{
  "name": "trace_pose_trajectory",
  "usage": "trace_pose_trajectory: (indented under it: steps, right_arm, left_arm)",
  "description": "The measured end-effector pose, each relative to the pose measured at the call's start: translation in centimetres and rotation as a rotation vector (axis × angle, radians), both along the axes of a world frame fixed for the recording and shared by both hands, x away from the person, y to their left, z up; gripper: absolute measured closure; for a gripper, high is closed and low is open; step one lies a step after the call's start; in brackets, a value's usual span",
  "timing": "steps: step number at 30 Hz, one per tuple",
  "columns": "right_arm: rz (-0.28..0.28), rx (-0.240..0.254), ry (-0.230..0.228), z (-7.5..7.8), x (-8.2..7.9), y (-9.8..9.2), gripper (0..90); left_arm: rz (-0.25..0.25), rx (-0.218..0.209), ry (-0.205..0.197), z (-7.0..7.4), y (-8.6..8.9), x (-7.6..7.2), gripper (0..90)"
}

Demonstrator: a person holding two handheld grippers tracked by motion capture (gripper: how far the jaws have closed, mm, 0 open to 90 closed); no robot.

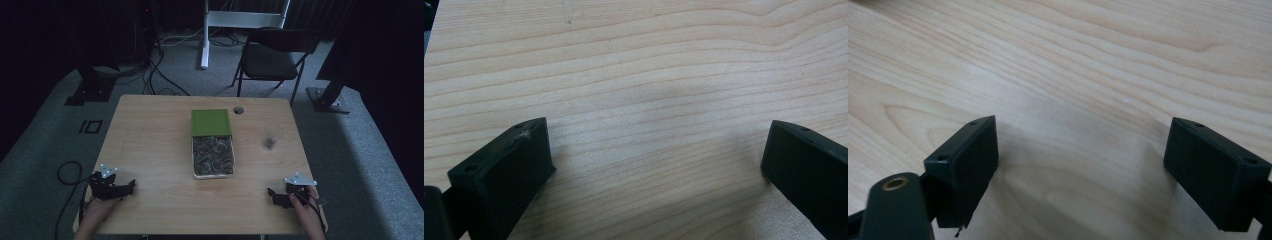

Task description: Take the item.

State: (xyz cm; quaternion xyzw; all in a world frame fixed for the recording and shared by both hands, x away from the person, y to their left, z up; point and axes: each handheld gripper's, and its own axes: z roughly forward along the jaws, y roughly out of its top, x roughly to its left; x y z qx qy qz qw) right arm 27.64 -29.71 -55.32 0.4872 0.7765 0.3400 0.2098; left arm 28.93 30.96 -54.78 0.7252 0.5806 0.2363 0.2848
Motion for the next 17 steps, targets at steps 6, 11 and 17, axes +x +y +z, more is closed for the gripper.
trace_pose_trajectory:
  steps: [6, 11, 17]
  right_arm:
    - [-0.019, 0.001, 0.002, -0.01, -0.66, -0.05, 13.9]
    - [-0.026, 0.000, 0.004, -0.03, -0.62, -0.05, 12.7]
    - [-0.027, -0.001, 0.005, -0.02, -0.60, -0.04, 12.7]
  left_arm:
    - [0.008, 0.001, 0.000, 0.00, -0.06, -0.04, 0.5]
    - [0.051, 0.001, 0.000, 0.01, -0.18, 0.12, 0.5]
    - [0.104, 0.000, 0.000, 0.01, -0.12, -0.02, 0.5]
